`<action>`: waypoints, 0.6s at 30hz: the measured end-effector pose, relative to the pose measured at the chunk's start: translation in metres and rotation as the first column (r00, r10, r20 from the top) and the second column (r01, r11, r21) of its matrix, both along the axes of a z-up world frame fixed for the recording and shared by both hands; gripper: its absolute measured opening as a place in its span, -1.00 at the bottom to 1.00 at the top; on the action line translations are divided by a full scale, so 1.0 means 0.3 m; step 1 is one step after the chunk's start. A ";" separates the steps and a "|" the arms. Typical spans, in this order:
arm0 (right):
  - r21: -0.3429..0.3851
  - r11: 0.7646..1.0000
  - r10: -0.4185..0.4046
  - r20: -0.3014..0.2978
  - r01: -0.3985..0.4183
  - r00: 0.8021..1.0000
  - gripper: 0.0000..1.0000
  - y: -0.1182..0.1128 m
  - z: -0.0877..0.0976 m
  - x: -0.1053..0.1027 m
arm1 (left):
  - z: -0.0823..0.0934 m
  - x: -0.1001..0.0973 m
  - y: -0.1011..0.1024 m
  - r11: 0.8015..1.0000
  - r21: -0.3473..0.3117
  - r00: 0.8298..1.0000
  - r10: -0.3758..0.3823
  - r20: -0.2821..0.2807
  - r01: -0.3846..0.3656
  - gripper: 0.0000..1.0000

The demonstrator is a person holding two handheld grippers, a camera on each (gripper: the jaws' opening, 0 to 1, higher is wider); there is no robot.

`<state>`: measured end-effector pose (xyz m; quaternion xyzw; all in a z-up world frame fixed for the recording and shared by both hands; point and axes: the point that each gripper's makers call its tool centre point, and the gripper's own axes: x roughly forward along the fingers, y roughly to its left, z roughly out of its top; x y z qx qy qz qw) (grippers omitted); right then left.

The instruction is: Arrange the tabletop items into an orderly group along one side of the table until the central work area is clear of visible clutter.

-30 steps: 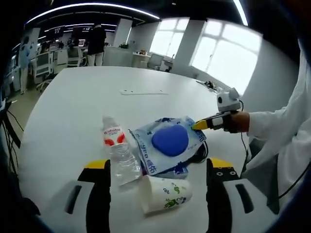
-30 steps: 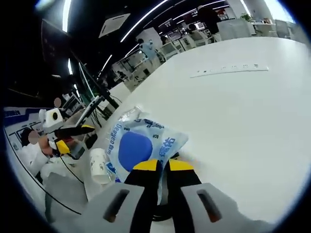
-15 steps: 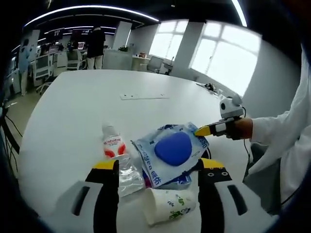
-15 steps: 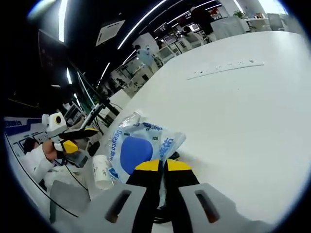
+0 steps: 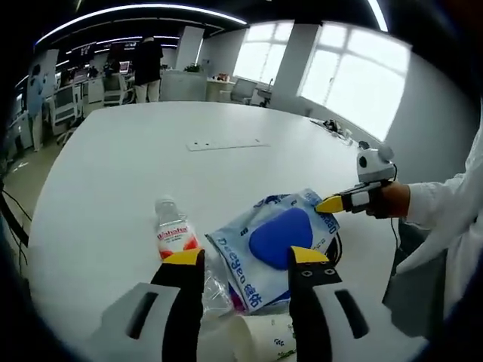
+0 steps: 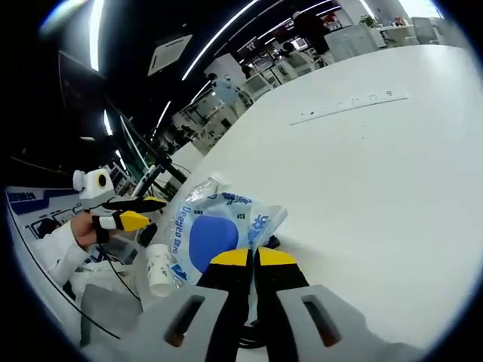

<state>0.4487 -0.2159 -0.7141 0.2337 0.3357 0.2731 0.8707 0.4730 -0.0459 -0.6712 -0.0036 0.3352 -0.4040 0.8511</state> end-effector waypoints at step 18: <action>0.015 1.000 -0.014 -0.001 0.014 1.000 -1.00 -0.002 -0.001 0.000 | -0.075 0.044 -0.024 0.999 0.037 0.997 0.031 -0.074 -0.028 -0.43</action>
